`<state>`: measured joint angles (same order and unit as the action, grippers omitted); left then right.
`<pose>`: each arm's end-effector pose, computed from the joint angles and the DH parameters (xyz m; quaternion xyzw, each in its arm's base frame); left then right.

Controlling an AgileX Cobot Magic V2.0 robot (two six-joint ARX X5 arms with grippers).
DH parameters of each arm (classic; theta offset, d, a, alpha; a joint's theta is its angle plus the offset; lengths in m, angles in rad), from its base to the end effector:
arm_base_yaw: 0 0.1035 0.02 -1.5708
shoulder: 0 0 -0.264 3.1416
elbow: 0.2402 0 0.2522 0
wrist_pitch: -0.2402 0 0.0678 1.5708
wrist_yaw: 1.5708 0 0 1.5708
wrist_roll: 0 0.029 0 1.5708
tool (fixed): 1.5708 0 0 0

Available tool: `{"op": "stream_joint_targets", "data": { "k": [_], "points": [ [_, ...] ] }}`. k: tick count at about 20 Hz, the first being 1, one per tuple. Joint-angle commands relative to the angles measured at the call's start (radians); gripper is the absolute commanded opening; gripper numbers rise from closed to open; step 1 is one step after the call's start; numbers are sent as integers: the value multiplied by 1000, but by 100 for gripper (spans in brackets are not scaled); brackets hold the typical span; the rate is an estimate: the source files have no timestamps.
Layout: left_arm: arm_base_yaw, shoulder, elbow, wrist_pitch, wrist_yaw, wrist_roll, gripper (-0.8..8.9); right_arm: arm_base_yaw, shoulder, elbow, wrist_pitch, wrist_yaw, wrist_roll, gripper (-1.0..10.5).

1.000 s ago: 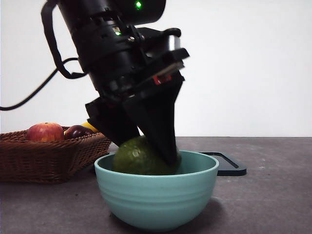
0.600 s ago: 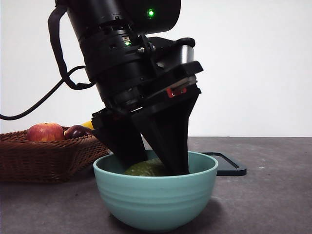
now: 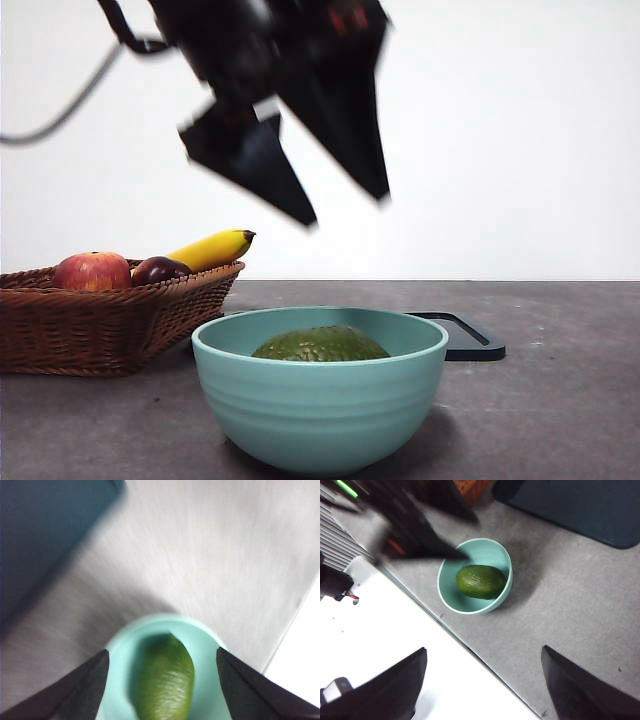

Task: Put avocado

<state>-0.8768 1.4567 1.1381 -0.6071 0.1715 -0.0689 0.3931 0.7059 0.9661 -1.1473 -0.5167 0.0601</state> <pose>0.1876 -0.2333 0.2690 0.1274 0.4342 -0.4331 0.7795 0.0861 0.0512 0.3237 0.0509 0.4401 0.3838 0.8102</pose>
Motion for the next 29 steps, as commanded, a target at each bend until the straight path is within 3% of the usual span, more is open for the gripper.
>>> {"op": "stream_joint_targets", "data": {
  "k": [1, 6, 12, 16, 20, 29],
  "points": [
    [39, -70, 18, -6, 0, -21, 346, 7, 32, 19, 34, 1, 10, 366],
    [208, -254, 18, -76, 23, -21, 343, 8, 119, 19, 101, 1, 7, 366],
    [376, -397, 14, -246, 202, 47, 342, 46, 253, 19, 185, 1, 0, 366],
    [393, -447, 7, -405, 275, 118, 342, 96, 361, 19, 259, 3, -1, 366],
    [392, -476, 5, -489, 395, 148, 342, 160, 472, 19, 333, 58, -1, 366],
    [392, -500, 5, -531, 431, 167, 342, 302, 702, 19, 495, 208, 8, 365]
  ]
}}
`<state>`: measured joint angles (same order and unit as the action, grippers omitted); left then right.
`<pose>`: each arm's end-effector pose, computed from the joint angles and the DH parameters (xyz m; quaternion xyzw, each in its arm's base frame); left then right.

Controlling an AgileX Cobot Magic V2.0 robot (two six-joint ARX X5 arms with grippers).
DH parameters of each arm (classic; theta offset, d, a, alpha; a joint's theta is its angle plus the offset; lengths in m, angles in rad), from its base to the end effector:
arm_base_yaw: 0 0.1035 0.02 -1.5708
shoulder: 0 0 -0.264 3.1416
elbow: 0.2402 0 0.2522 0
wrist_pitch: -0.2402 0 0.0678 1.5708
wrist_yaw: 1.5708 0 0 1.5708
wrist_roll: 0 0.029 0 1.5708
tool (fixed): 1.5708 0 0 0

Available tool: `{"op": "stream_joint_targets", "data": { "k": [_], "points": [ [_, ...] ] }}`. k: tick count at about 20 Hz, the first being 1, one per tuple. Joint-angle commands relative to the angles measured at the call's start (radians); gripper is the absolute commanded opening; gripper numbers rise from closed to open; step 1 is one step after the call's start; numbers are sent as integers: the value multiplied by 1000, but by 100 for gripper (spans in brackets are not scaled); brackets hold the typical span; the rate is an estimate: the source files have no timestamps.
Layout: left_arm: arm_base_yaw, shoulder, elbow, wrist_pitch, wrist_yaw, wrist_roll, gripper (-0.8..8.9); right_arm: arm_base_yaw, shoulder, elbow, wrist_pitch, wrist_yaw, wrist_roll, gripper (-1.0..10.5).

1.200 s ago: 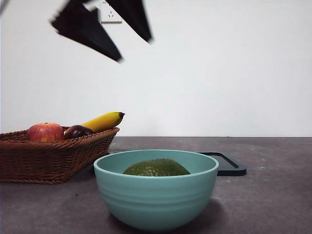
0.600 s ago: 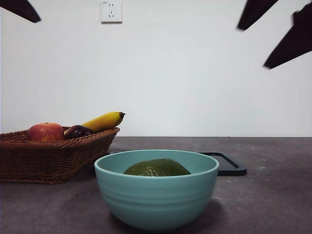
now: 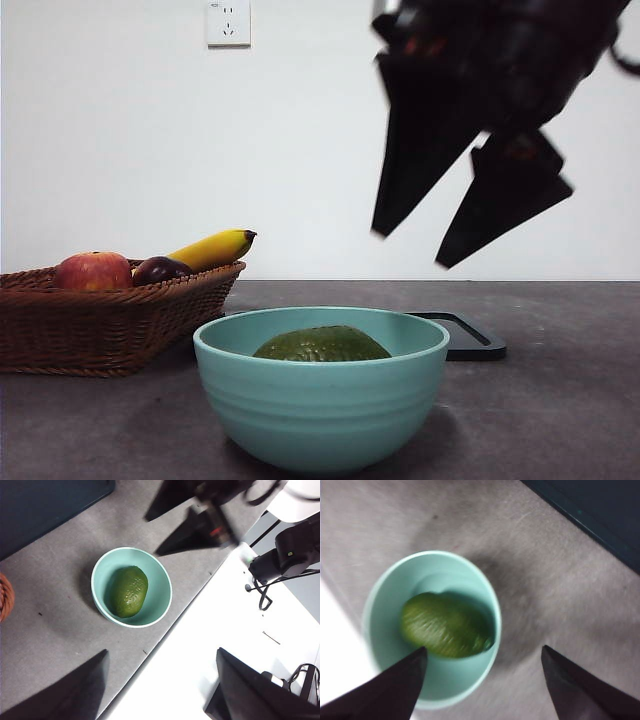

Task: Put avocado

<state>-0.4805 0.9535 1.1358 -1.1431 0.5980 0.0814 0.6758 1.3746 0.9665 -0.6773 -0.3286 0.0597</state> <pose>0.1253 -0.0837 0.3470 0.0039 0.4424 -0.4738 0.7614 0.1983 0.1710 0.2360 -0.0668 0.5208 0.3968 0.7529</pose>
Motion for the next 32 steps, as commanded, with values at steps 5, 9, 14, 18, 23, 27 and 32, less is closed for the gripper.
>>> {"op": "stream_joint_targets", "data": {
  "k": [5, 9, 14, 18, 23, 27, 32],
  "points": [
    [-4, -2, 8, 5, 4, 16, 342, 66, 127, 19, 95, 111, 12, 310],
    [-4, -2, 8, 5, 4, 15, 342, 87, 171, 19, 138, 177, 16, 271],
    [-4, -2, 8, 5, 4, 15, 342, 93, 210, 19, 158, 172, 19, 185],
    [-4, -2, 8, 5, 4, 16, 342, 101, 214, 19, 159, 168, 19, 49],
    [-4, -2, 8, 5, 4, 16, 342, 101, 214, 19, 161, 124, 20, 16],
    [-4, -7, 8, 6, 4, 16, 342, 101, 212, 42, 145, 120, 35, 15],
    [-4, -26, 8, 5, 3, 16, 342, 58, 213, 201, 34, 150, 34, 15]
  ]
}}
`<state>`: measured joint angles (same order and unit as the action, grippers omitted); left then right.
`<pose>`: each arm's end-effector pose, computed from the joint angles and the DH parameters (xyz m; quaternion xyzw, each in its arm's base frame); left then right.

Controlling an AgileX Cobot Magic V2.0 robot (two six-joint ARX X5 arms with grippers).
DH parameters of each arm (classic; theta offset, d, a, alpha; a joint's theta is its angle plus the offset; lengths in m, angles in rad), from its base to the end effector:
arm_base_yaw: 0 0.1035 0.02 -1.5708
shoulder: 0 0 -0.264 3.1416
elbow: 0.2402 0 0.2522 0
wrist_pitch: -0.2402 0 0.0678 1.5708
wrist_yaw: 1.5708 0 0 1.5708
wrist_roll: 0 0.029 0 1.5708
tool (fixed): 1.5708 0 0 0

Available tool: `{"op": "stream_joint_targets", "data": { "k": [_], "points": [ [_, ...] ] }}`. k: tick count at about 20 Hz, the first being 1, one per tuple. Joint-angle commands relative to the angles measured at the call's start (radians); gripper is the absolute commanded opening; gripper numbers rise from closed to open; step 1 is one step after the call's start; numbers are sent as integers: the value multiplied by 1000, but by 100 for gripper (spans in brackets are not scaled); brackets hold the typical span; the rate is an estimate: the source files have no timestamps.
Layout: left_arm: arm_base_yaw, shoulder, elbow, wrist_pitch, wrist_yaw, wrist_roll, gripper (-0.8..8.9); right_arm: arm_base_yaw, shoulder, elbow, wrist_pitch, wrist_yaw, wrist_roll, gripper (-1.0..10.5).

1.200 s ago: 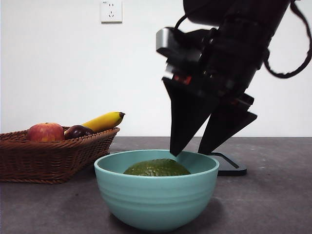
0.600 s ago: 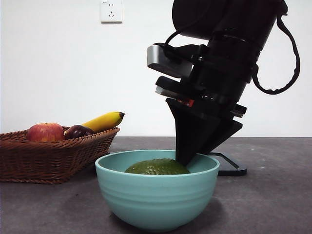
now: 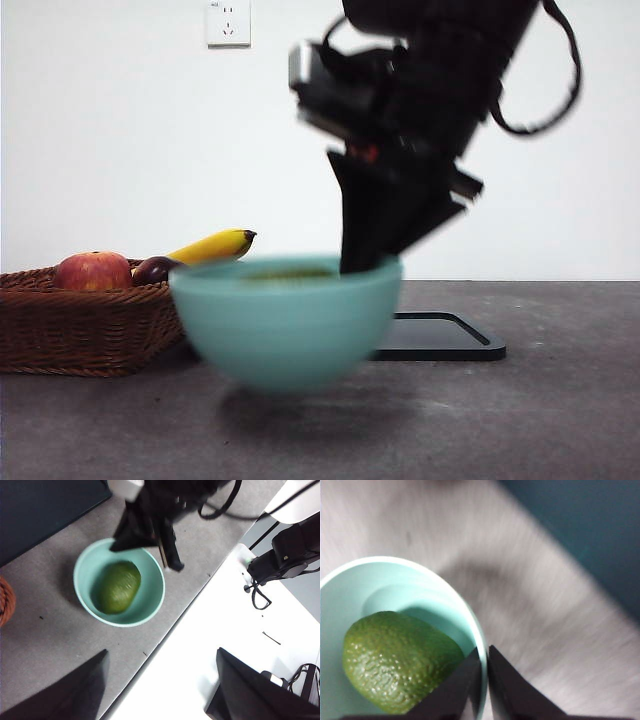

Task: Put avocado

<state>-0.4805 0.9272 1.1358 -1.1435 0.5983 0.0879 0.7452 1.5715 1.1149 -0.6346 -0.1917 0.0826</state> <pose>0.1195 -0.0807 0.3503 0.0072 0.4292 -0.4778 0.7664 0.2248 0.2149 0.2279 -0.1102 0.5147 0.3650 0.7679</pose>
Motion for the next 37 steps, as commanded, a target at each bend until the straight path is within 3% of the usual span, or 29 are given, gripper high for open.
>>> {"op": "stream_joint_targets", "data": {
  "k": [1, 5, 10, 15, 20, 22, 25, 30, 37],
  "points": [
    [-4, -1, 8, 7, 3, 9, 342, -34, 17, 80, -18, 14, 11, 15],
    [-4, -2, 8, 6, 3, 9, 342, -164, 51, 187, -36, 11, 8, 15],
    [-4, -2, 8, 7, 3, 9, 342, -298, 229, 373, -76, 8, -24, 15],
    [-4, -2, 8, 6, 3, 8, 342, -322, 418, 493, -50, 5, -42, 15],
    [-4, -2, 8, 6, 3, 8, 342, -322, 486, 514, -32, 5, -42, 15],
    [-4, -2, 8, 6, 3, 8, 342, -322, 486, 514, -38, 5, -38, 21],
    [-4, -2, 8, 6, 3, 8, 342, -322, 479, 521, -56, 10, -25, 210],
    [-4, -2, 8, 7, 3, 9, 342, -324, 364, 560, -125, 36, -12, 213],
    [-4, -2, 8, 15, 3, 10, 342, -287, 21, 544, -335, 36, -16, 214]
  ]
}}
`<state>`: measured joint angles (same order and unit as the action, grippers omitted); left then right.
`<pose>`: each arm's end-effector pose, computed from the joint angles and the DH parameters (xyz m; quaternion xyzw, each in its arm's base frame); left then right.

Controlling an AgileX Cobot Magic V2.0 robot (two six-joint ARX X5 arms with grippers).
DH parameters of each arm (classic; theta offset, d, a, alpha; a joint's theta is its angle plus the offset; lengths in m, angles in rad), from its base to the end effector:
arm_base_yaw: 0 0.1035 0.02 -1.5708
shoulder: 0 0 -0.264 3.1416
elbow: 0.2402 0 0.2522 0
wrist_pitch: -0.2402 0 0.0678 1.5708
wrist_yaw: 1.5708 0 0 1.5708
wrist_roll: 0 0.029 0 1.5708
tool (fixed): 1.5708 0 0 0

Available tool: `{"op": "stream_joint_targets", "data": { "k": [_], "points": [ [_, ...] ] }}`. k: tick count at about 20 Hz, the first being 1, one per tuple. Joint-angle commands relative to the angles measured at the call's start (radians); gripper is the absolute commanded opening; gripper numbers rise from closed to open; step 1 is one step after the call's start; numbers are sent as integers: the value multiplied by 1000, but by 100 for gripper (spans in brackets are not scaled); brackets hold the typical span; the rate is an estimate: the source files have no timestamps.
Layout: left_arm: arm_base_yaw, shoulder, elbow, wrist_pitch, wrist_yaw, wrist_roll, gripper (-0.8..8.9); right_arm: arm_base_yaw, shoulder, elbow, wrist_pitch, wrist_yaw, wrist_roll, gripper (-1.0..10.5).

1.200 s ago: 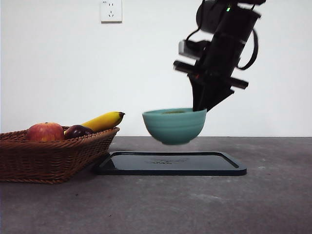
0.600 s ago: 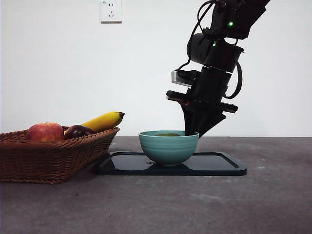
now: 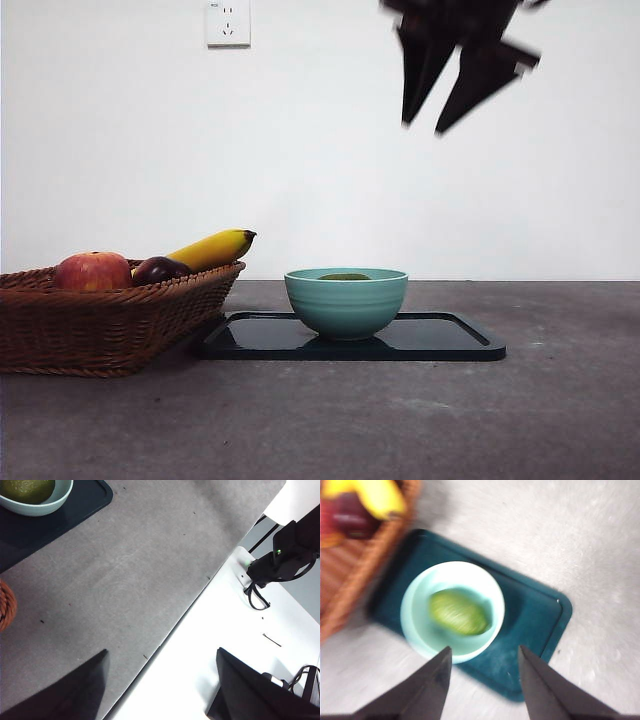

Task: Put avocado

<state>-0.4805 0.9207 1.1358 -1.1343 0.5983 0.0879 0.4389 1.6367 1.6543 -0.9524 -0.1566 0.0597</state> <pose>0.1187 -0.0803 0.3516 0.0077 0.4222 -0.4793 0.7694 0.3045 0.1480 0.3536 -0.0379 0.4537 0.2485 0.8550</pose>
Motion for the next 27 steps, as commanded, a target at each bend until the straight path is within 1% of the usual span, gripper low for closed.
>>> {"op": "stream_joint_targets", "data": {
  "k": [1, 5, 9, 13, 16, 20, 27],
  "points": [
    [-4, 4, 8, 6, 3, 10, 342, 35, -95, -10, -39, 2, 6, 214],
    [-4, 4, 8, 7, 3, 13, 342, 105, -306, -153, -29, 28, 7, 214],
    [-4, 4, 8, 9, 3, 13, 342, 191, -552, -388, -11, 26, 41, 214],
    [-4, 4, 8, 13, 3, 13, 342, 288, -760, -585, -11, 17, 119, 214],
    [-4, 4, 8, 13, 3, 13, 342, 344, -867, -671, -10, -5, 158, 214],
    [-4, 4, 8, 13, 3, 13, 342, 362, -919, -687, -1, -3, 163, 214],
    [-4, 5, 8, 12, 3, 13, 337, 362, -920, -687, 4, -3, 162, 214]
  ]
}}
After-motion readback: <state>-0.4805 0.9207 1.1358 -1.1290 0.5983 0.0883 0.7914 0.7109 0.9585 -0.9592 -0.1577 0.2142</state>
